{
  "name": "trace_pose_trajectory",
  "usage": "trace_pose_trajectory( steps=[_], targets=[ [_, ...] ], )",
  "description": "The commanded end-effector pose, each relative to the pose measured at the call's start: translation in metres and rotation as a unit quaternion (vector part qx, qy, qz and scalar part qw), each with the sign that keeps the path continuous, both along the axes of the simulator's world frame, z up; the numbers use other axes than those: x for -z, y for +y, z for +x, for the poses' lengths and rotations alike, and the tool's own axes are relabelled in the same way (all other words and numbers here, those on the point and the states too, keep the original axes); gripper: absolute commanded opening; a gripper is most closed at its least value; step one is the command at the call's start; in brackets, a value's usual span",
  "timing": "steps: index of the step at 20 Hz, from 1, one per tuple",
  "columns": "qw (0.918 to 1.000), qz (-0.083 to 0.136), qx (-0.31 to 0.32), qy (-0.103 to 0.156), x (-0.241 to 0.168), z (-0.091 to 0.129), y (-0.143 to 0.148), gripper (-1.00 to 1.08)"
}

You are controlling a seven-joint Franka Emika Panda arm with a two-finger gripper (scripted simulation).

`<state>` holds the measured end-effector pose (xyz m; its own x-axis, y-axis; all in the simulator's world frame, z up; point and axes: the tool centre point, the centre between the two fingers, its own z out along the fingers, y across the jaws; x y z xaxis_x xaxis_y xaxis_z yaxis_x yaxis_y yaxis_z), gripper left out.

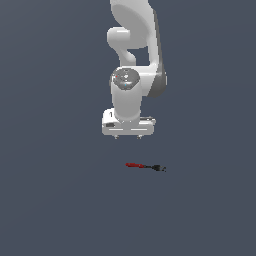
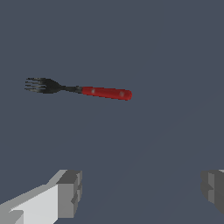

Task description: Pick up the object and move it to a goal position.

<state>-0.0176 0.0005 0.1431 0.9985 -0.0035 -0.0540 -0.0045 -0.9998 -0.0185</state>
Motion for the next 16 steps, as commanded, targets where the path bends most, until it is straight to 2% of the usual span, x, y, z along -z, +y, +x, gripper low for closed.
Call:
trace_pose_trajectory(
  steps=[1, 9, 16],
  targets=[
    [1.0000, 0.000, 0.000, 0.000, 0.000, 0.000, 0.000, 1.00],
    [0.9999, 0.003, -0.011, 0.012, 0.003, -0.001, 0.025, 1.00],
    [0.9998, 0.003, -0.018, 0.011, 0.004, 0.000, 0.025, 1.00]
  ],
)
